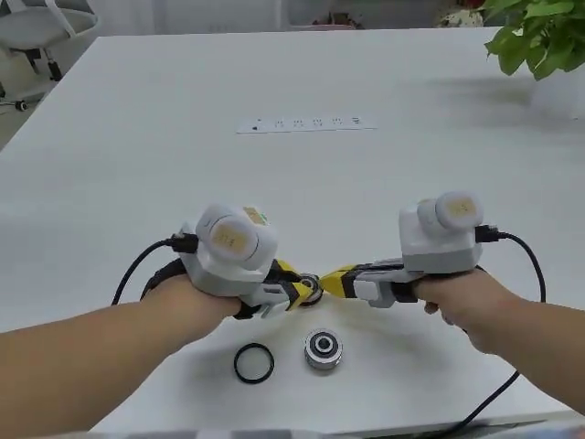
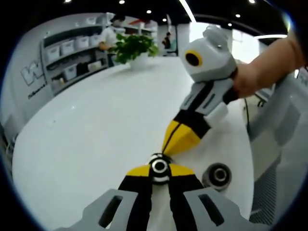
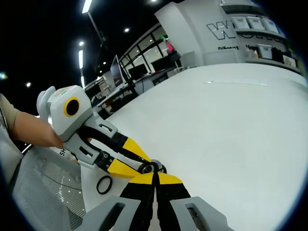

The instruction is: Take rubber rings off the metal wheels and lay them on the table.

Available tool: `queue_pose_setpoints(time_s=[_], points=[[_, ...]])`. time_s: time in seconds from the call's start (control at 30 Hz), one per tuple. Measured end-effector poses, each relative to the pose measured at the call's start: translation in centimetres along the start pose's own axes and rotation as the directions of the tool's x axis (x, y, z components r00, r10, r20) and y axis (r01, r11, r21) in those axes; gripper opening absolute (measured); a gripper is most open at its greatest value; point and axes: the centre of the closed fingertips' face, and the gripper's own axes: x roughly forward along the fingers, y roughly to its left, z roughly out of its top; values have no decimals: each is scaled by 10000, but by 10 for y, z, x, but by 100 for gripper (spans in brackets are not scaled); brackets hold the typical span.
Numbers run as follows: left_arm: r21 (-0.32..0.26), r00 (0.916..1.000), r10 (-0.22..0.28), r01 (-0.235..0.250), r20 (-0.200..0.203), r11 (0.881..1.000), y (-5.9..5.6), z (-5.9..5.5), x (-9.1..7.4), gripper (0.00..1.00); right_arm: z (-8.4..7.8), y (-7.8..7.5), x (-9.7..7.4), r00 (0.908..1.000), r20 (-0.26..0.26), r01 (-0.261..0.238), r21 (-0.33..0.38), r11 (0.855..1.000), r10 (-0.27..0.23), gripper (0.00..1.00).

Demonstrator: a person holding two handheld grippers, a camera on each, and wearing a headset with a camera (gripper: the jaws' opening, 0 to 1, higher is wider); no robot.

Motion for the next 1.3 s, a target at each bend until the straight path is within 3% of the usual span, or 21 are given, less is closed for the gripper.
queue_pose_setpoints(time_s=[0.2, 0.27, 0.3, 0.33, 0.37, 0.93, 1.3], points=[[51, 10000, -10, 10, 14, 10000, 0, 0, 0, 12, 0, 7, 3, 9997, 13, -234, 67, 9997, 234, 0], [61, 10000, -22, 22, 20, 10000, 0, 0, 0, 12, 1, 15, 5, 9986, 54, -522, 10, 9986, 522, 0], [46, 10000, -7, 7, 23, 10000, 0, 0, 0, 12, 12, 26, 6, 9929, 513, -1090, 343, 9935, 1071, 0], [14, 10000, 10, -10, 30, 10000, 0, 0, 0, 12, 12, 24, 6, 9954, 380, -883, 30, 9961, 881, 0], [10, 10000, 22, -22, 37, 10000, -1, 0, 0, 12, 13, 27, 7, 9942, 432, -987, -1, 9951, 986, 0], [245, 10000, 32, -31, -38, 9997, -2, 1, 0, 14, 6, 13, 3, 9980, 215, -598, -119, 9981, 600, 0], [443, 9987, -490, 482, 164, 9979, -9, 8, -12, 23, 8, 14, -1, 9973, 321, -663, -110, 9977, 666, 0]])
